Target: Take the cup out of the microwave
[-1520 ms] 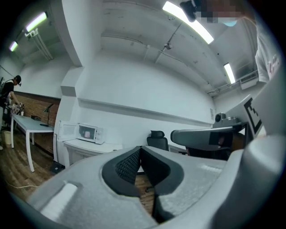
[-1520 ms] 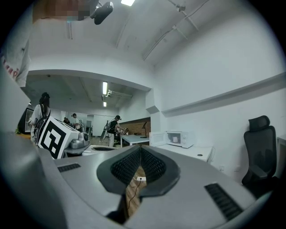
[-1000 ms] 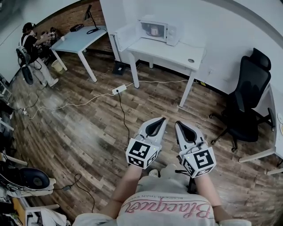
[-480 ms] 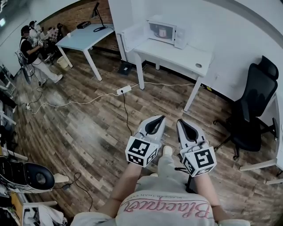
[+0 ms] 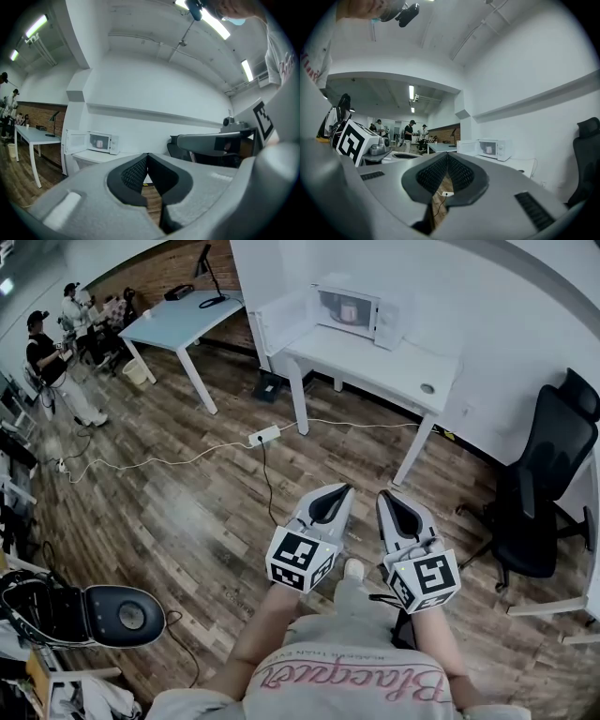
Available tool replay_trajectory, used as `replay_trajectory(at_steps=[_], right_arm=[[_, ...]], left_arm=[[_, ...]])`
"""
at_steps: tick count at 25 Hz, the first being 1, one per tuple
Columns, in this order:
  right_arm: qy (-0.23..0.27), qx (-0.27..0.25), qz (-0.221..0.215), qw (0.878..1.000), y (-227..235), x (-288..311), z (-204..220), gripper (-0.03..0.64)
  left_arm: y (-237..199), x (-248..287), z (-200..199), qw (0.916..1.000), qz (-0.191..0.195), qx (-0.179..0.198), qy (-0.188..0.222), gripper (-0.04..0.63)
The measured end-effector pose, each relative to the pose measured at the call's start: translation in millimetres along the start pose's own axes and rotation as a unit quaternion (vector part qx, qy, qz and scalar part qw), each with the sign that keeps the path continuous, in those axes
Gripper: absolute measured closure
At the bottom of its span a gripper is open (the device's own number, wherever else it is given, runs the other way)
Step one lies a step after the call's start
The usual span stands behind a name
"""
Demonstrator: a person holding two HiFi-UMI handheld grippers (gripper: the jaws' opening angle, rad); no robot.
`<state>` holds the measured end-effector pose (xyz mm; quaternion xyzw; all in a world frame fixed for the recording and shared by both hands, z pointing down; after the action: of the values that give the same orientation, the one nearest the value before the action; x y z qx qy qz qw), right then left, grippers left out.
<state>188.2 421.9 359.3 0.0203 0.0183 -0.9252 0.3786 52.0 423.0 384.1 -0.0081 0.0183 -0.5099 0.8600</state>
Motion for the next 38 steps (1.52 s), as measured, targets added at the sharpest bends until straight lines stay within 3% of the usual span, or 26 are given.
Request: replay_trajectory(at_steps=[25,38], right_arm=[[0.0,0.013,-0.025,1.0,127.3,105.9,-6.2,0.603],[0.009,0.02,-0.062,0.998,182.8,145.3,-5.5,0.604]], left_arm=[[-60.1,142.9,-13.9,0.9995,-0.031,-0.006,-0.002,0.591],[-77.0,204.0,-13.4,0.9984,-0.057,0.001,-0.001,0.591]])
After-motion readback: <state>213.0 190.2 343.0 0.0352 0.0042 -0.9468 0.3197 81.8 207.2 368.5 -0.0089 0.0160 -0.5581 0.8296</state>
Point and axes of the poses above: the fingertips, and each gripper's own axes: x forward along the fingers, y to its right, z out of its underside, the point moved 7 cm from there along -x, backward along the fingers, and after that the axes turned 3 degrees about y, right-handed, at the moved point
